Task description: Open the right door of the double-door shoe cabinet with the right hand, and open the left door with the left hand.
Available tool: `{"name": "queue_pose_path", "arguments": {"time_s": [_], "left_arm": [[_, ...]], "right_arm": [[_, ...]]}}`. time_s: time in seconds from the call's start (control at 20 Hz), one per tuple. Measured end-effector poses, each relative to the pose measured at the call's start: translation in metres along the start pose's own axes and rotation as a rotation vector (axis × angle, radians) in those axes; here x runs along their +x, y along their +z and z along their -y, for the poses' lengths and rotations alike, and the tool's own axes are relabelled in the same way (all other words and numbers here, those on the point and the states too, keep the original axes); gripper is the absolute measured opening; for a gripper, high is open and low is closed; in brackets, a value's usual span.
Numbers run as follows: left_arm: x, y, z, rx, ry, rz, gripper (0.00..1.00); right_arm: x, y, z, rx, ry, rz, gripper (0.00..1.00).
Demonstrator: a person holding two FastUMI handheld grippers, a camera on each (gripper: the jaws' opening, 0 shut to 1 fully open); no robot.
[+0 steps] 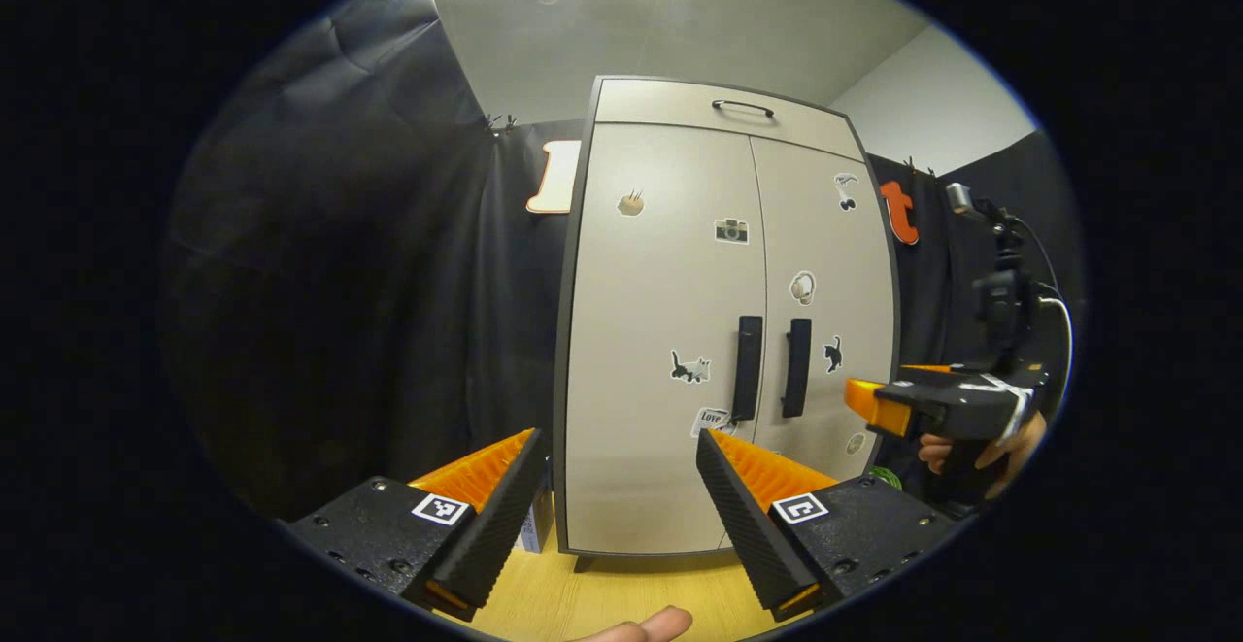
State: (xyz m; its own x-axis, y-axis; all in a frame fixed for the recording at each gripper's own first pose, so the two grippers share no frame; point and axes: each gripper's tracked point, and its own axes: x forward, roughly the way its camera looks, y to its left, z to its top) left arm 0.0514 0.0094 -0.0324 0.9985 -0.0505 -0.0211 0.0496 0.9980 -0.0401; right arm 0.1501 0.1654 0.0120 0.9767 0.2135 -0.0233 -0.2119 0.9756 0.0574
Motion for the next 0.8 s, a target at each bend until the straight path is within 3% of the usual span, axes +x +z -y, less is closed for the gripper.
{"name": "queue_pose_path", "arguments": {"time_s": [0.2,0.4,0.5,0.55,0.6,0.8], "left_arm": [[0.002,-0.012,-0.011,0.012,-0.002,-0.013,0.98],[-0.001,-0.018,-0.020,-0.003,-0.010,-0.016,0.98],[-0.003,-0.020,-0.026,-0.001,-0.008,-0.013,0.98],[-0.003,-0.020,-0.027,0.002,-0.008,-0.013,0.98],[-0.004,-0.021,-0.029,0.005,-0.009,-0.016,0.98],[-0.005,-0.026,-0.031,0.003,-0.011,-0.023,0.98]], "right_arm": [[0.040,0.007,-0.019,0.087,0.036,-0.019,0.98],[0.064,0.012,-0.028,0.091,0.073,-0.011,0.98],[0.073,0.013,-0.028,0.086,0.064,-0.008,0.94],[0.074,0.012,-0.028,0.093,0.067,-0.012,0.84],[0.075,0.013,-0.034,0.118,0.082,-0.018,0.80],[0.080,0.013,-0.043,0.072,0.086,-0.018,0.78]]}}
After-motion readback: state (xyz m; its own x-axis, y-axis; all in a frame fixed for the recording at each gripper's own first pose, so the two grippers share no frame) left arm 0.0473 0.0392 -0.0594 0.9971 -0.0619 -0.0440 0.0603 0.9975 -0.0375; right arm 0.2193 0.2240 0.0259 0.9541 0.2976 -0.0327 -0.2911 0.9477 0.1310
